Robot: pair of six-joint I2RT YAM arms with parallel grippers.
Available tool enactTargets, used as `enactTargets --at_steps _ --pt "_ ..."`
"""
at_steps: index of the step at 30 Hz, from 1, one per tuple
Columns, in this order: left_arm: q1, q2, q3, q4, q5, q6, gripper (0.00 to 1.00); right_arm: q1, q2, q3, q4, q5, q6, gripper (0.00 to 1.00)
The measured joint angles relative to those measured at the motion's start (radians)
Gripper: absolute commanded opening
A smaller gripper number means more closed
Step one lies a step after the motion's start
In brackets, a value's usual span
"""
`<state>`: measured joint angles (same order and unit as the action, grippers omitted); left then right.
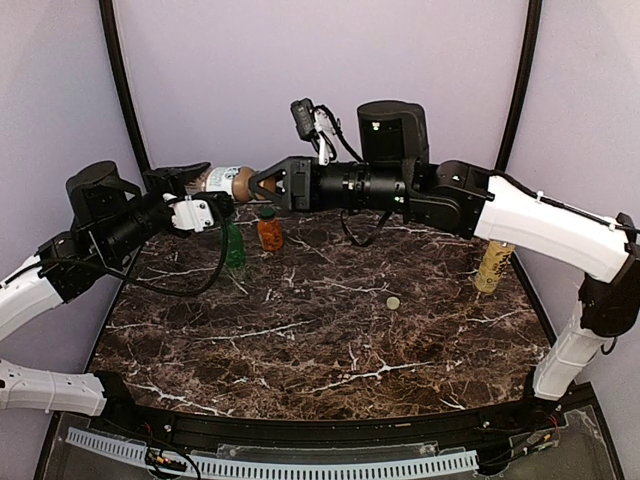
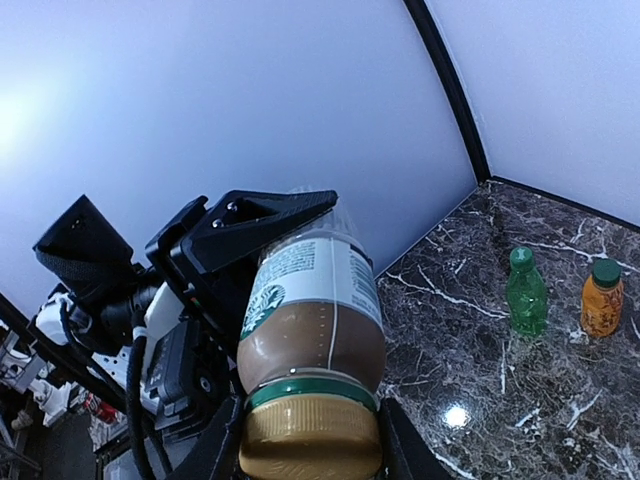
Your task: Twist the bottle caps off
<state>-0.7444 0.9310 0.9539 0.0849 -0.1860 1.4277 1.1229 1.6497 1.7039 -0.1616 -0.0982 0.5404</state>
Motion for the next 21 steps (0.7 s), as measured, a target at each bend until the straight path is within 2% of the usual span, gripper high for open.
enactTargets --at_steps 4,11,16,21 --pt "0.009 0.004 0.106 -0.248 0.054 -0.111 0.16 -0.003 0.022 0.055 -0.076 -0.050 -0.122 0.00" --pt "0.024 0.008 0.179 -0.616 0.258 -0.374 0.08 0.062 0.028 0.090 -0.249 -0.031 -0.543 0.00" --pt "0.024 0.010 0.179 -0.794 0.417 -0.496 0.08 0.124 0.032 0.097 -0.354 -0.005 -0.811 0.00" --pt "0.024 0.011 0.192 -0.917 0.551 -0.542 0.07 0.197 0.021 0.087 -0.389 0.043 -1.055 0.00"
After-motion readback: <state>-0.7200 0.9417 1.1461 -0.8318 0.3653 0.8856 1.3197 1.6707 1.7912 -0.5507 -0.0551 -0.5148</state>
